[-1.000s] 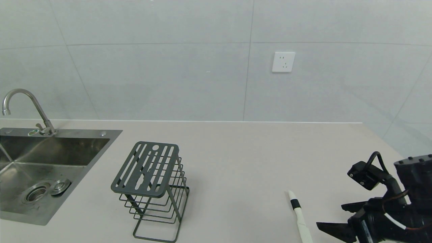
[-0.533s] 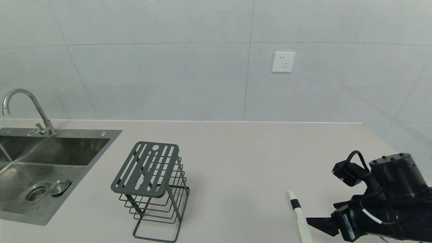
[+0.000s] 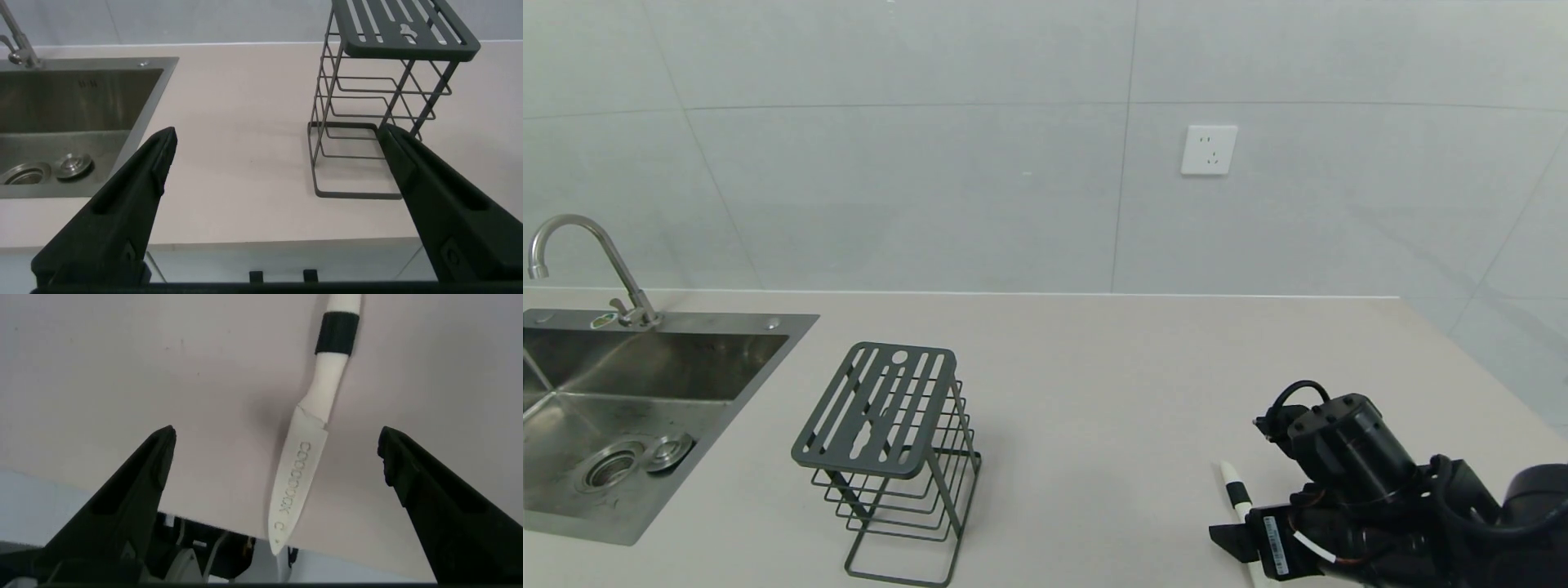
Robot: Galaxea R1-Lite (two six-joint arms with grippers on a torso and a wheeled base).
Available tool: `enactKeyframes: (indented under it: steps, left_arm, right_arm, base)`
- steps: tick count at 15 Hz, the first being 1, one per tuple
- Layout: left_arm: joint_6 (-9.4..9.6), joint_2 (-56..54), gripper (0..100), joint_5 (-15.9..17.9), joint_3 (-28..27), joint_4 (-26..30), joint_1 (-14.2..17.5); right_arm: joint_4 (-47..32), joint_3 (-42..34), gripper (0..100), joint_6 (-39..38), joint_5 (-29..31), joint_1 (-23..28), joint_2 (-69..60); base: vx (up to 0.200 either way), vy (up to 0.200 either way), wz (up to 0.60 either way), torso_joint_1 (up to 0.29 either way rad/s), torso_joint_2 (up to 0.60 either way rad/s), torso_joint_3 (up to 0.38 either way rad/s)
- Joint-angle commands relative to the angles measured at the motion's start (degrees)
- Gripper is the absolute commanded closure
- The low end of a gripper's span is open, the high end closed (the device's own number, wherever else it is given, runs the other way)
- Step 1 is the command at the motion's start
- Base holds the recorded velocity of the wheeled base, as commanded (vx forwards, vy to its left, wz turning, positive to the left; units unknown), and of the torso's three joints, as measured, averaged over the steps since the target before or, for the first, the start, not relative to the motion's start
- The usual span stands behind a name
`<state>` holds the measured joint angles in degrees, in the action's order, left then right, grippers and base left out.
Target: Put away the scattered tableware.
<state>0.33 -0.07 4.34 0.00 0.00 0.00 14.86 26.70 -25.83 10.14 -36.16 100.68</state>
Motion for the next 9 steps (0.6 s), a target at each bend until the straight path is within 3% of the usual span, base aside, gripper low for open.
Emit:
enactKeyframes:
  steps: [1,9]
  left_arm:
    - [0.02,0.1,0,0.0,0.0,0.0,0.0]
    - [0.02,0.1,0,-0.2,0.0,0.0,0.0]
  right_arm:
    - [0.0,-0.5,0,-1.8,0.6,-0.3,1.5]
    - [1.9,-0.8,0,-3.9,1.5,-1.0,3.8]
  base:
    - [0.0,0.0,0.0,0.0,0.0,0.0]
    - [0.0,0.0,0.0,0.0,0.0,0.0]
